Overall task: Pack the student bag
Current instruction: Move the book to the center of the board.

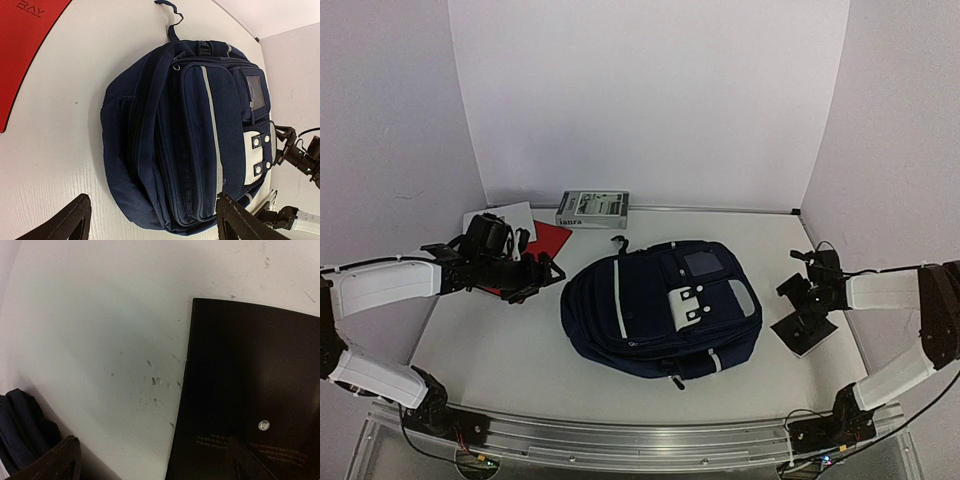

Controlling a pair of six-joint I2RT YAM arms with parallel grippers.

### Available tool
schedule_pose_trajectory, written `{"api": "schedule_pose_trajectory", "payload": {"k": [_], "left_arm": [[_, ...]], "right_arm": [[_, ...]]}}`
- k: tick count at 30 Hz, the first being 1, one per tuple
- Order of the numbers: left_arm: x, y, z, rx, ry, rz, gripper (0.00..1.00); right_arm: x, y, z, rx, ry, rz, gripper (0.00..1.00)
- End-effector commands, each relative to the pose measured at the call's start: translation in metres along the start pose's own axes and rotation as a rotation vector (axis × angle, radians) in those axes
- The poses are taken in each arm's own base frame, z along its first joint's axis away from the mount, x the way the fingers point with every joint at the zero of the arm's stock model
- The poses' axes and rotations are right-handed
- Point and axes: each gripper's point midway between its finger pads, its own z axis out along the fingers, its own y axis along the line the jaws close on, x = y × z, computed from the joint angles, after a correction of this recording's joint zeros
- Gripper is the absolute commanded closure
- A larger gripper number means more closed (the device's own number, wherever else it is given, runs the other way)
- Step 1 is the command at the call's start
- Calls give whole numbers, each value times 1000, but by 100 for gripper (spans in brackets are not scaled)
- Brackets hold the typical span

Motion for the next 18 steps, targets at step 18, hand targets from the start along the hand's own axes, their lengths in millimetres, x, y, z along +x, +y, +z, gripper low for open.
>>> {"api": "schedule_pose_trajectory", "payload": {"k": [18], "left_arm": [[-12, -1, -25, 9, -82, -17, 14]], "right_arm": [[-26, 111, 1, -301, -12, -189, 9]]}}
